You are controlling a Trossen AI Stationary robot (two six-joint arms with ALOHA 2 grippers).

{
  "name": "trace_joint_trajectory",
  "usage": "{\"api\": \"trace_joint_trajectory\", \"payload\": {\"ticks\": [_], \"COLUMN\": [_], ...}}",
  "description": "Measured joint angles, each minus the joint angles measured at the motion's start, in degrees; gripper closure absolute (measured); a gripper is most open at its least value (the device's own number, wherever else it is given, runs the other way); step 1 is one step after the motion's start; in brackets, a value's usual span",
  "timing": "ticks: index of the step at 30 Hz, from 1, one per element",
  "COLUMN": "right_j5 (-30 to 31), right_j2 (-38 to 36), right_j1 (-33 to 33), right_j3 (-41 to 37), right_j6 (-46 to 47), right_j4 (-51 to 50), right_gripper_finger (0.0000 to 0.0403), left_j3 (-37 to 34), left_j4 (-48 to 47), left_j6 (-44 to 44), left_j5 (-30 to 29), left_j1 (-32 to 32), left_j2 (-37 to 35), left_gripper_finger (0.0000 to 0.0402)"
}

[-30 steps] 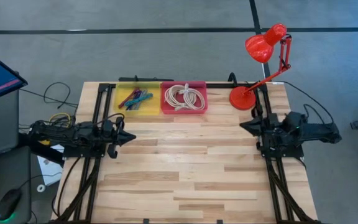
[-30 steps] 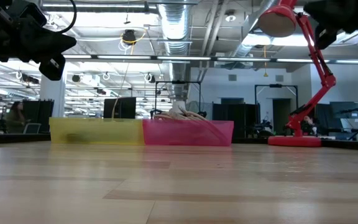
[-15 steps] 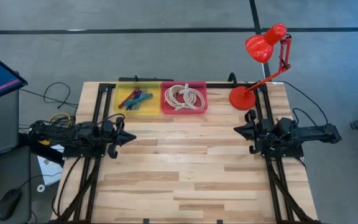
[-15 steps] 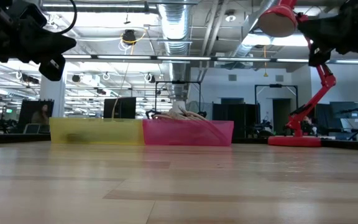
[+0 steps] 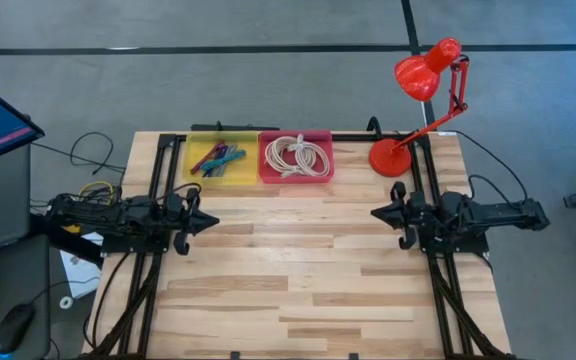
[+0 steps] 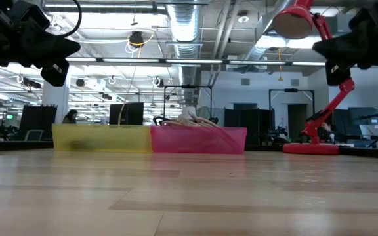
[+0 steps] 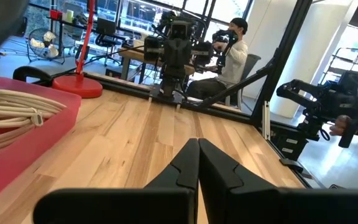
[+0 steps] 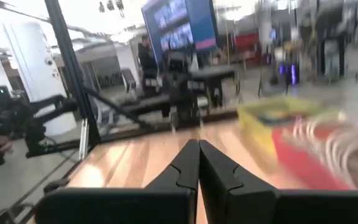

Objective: Pick & Place USB Port
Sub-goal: Return to home position

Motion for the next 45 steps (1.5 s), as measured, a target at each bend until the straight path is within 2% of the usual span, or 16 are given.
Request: {"api": "trace_joint_trajectory", "payload": {"ticks": [3, 45], "right_j5": [-0.1, 0.0], "right_j2": [0.0, 0.4], "right_j1": [0.0, 0.0], "right_j3": [0.0, -0.1], "right_j6": [1.8, 1.8], "right_j4": [-3.9, -3.8], "right_gripper_finger": [0.0403, 0.0403], "left_j3": [0.0, 0.0], "left_j4": [0.1, 0.8], "left_j6": [0.0, 0.0], "left_j5": [0.0, 0.0], "left_j1": [0.0, 0.0], "left_j2": [0.0, 0.0], "left_gripper_finger": [0.0396, 0.0396]}}
